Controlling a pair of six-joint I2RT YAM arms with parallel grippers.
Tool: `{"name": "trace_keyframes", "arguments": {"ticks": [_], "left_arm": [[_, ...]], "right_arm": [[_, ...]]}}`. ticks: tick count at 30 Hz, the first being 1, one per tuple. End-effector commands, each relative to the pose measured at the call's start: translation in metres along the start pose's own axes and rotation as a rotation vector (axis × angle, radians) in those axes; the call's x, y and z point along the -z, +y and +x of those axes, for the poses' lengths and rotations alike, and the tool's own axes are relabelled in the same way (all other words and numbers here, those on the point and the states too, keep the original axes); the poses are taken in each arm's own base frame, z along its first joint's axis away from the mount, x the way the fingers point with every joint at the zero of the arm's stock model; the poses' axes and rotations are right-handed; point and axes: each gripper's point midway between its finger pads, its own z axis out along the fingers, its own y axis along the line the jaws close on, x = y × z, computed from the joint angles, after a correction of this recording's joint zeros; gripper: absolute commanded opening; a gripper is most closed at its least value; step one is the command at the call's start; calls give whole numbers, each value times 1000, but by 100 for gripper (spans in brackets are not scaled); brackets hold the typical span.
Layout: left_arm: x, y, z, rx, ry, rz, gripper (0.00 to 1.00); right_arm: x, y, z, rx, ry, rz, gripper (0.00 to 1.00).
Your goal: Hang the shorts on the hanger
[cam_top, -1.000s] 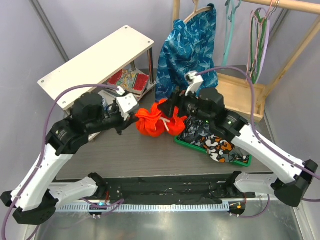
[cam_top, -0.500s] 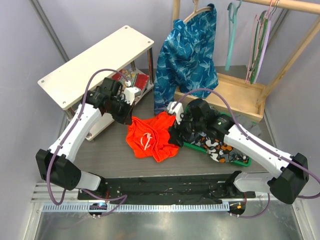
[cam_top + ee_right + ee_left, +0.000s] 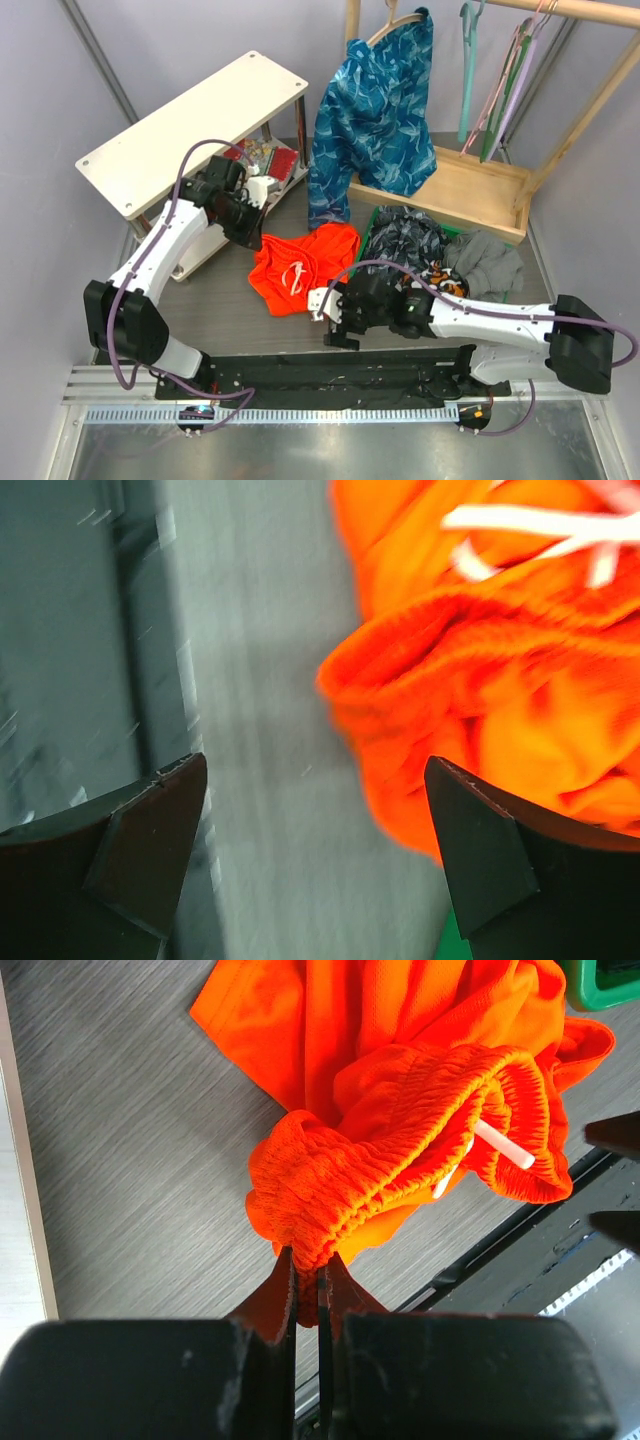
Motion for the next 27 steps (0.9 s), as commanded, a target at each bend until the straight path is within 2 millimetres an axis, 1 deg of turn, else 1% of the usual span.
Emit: {"name": "trace_keyframes", "arguments": {"ticks": [1,2,3,4,5,6,7,8,9,10,11,13,14,15,16,17,18,19,20,21,22,23,24,25,26,27], "left_arm": [[0,-2,-10,1,-51,27,0],[0,-2,-10,1,-50,29,0],[0,-2,-10,0,-53,27,0],[1,-3,-10,-1,-55,30,0],[2,-2,-9,-1,-55,29,0],[3,-3,-10,-5,-60,31,0],[8,-3,-10,2,-74,32,0],[11,-3,-11,9,-82,32,0],[17,-2,-12,21,-96,29,0],[24,-3,-14,17,-112,28,0],[33,-6,-14,6,-125,24,0],[48,-9,-19,-41,-160,11,0],[59,-14,-21,-64,-188,10,0],[67,-17,-19,-76,-187,13,0],[78,-20,-25,-108,-218,6,0],[87,-22,-29,-120,-237,-4,0],[98,-26,-28,-132,-252,-10,0],[113,-30,-38,-157,-296,-26,0],[122,-32,-41,-165,-317,-35,0],[132,-31,-42,-164,-332,-62,0],[151,-34,-54,-183,-384,-89,0],[161,-36,-57,-184,-403,-104,0],[172,-36,-61,-195,-425,-127,0],[194,-42,-69,-214,-474,-147,0],[205,-45,-71,-228,-502,-157,0],[216,-50,-74,-243,-531,-163,0]], "right_arm": [[-15,-54,-38,-40,-120,319,94],[-17,-62,-44,-72,-125,356,91],[-21,-67,-45,-80,-114,378,87],[-31,-73,-34,-93,-61,408,78],[-33,-78,-44,-113,-76,417,74],[-35,-81,-43,-128,-69,420,69],[-36,-82,-41,-140,-49,416,41],[-32,-85,-54,-151,-71,408,24],[-26,-90,-55,-162,-64,417,11],[-9,-94,-60,-172,-68,433,1],[3,-98,-71,-180,-98,433,1],[26,-103,-77,-182,-107,437,1],[49,-109,-101,-182,-175,454,1],[61,-107,-113,-175,-212,439,1],[70,-105,-118,-164,-216,426,1],[94,-108,-140,-150,-282,435,1],[103,-105,-150,-136,-311,418,1],[111,-103,-153,-106,-309,407,1],[127,-104,-168,-80,-343,406,1],[137,-105,-174,-65,-354,415,1],[145,-108,-176,-27,-341,430,1],[164,-113,-192,-2,-376,459,1],[176,-117,-199,25,-387,481,1],[188,-120,-203,44,-386,506,1],[211,-125,-220,97,-423,541,1],[224,-127,-228,119,-440,556,1]]}}
